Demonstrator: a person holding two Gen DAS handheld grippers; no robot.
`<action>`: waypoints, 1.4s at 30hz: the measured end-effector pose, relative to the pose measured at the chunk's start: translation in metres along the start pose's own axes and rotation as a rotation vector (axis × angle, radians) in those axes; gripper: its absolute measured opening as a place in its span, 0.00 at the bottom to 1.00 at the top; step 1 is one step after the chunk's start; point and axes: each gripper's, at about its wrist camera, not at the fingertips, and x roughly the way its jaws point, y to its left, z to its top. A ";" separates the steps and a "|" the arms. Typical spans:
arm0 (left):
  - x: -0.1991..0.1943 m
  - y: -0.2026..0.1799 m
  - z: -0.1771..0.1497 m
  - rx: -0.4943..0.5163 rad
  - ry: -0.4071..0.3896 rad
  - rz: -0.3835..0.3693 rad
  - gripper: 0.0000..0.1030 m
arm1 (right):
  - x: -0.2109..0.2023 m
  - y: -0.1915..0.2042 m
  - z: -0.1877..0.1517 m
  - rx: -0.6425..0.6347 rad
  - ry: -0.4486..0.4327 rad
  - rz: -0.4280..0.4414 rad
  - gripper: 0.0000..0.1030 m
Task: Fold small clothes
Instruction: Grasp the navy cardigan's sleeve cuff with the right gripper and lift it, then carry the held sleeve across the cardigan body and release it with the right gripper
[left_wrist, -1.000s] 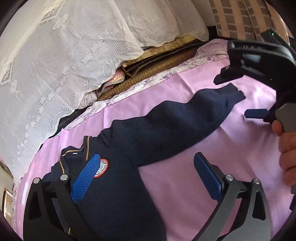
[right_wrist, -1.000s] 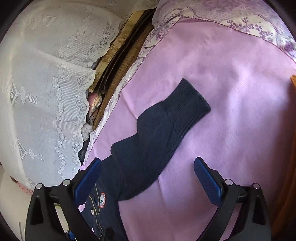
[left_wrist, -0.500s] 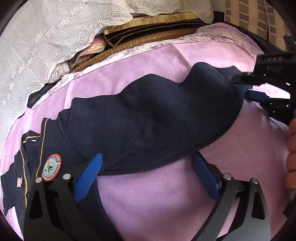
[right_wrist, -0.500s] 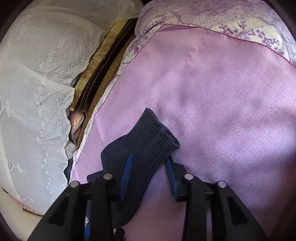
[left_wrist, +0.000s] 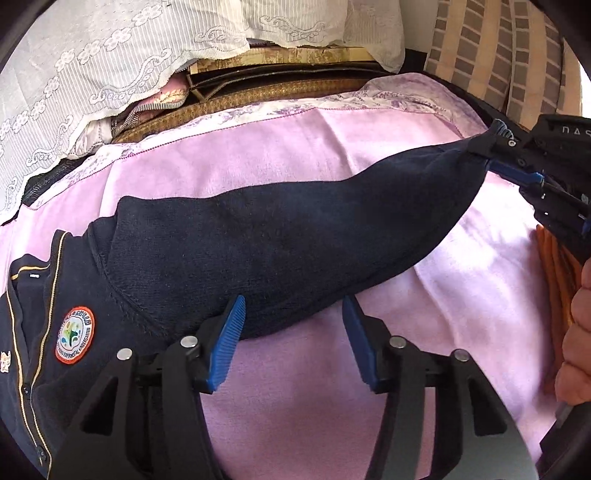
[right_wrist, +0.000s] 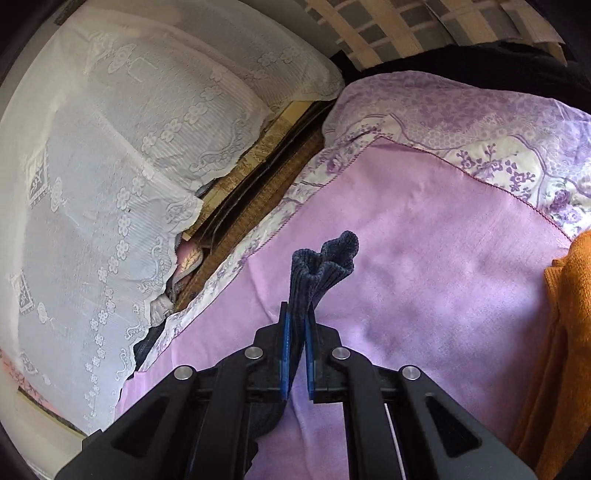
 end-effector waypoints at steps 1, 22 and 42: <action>-0.006 0.000 0.000 -0.005 -0.023 -0.007 0.61 | -0.004 0.011 -0.001 -0.039 -0.006 0.015 0.07; -0.081 0.162 0.020 -0.369 -0.071 -0.086 0.72 | -0.013 0.216 -0.103 -0.533 0.122 0.239 0.07; -0.112 0.345 -0.075 -0.518 -0.066 0.243 0.73 | 0.073 0.359 -0.260 -0.747 0.369 0.286 0.07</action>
